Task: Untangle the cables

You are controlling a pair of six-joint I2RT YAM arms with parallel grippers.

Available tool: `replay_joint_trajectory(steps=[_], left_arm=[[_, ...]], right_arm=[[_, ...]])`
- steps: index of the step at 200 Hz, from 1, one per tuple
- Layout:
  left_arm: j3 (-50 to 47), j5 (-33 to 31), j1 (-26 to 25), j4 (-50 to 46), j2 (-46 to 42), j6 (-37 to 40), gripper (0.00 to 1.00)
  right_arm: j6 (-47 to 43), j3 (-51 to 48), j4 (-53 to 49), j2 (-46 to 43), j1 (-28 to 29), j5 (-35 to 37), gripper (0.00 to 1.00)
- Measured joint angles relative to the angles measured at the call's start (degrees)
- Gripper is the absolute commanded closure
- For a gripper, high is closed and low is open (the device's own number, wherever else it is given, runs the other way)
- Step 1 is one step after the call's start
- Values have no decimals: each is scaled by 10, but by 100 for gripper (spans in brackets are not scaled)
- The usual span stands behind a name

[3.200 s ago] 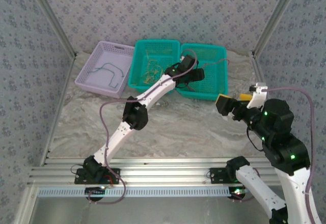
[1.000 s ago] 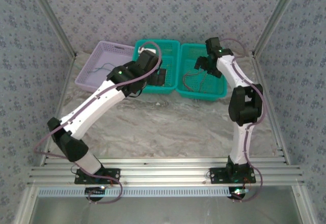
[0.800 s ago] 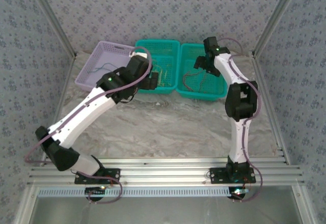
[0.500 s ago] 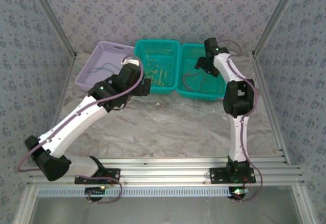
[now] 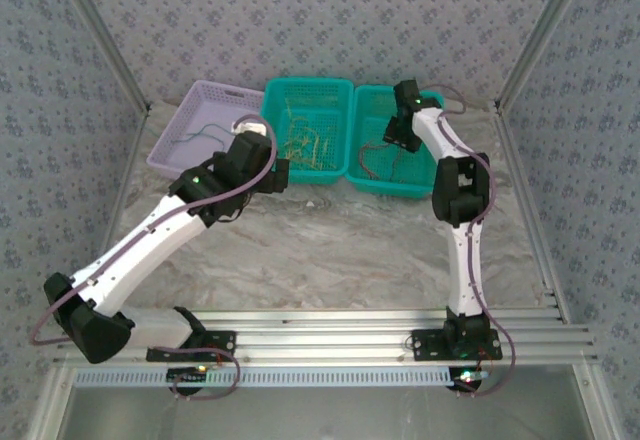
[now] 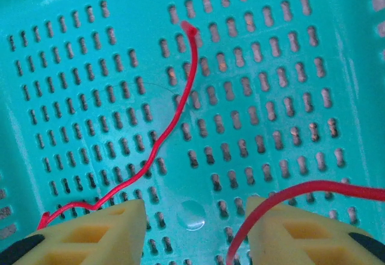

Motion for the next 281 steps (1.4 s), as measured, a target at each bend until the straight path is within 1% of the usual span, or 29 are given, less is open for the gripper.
replay_joint_trajectory(steps=[12,21,50,123,146,174,178,189,207,234,244,267,281], left_arm=[[-1,0,2,3,0,0,0],[-3,0,4,5,0,2,0],[-3,0,7,7,-1,2,0],[-16,0,8,17,-15,4,0],[-18,0,8,19,-20,4,0],[-18,0,10,21,-23,4,0],[-18,0,10,21,-23,4,0],[-18,0,10,21,-24,4,0],[-18,0,10,21,-24,4,0],[-18,0,10,21,-24,4,0],[-18,0,10,21,-24,4,0],[-18,-4,10,21,-26,5,0],[-18,-6,10,21,-30,6,0]], right_arm=[[-5,4,1,0,2,0,76],[-3,8,2,0,4,1,83],[-19,17,7,0,15,13,100],[-57,-8,19,-22,57,96,100],[-67,-8,20,-30,65,98,100],[-66,-17,22,-33,68,67,100],[-66,-19,20,-33,67,61,98],[-64,-23,14,-33,66,49,83],[-59,-23,6,-33,66,40,69],[-63,-24,-2,-34,67,43,54],[-69,-30,-3,-39,70,49,50],[-82,-50,-12,-75,84,69,40],[-93,-67,-14,-117,95,87,33]])
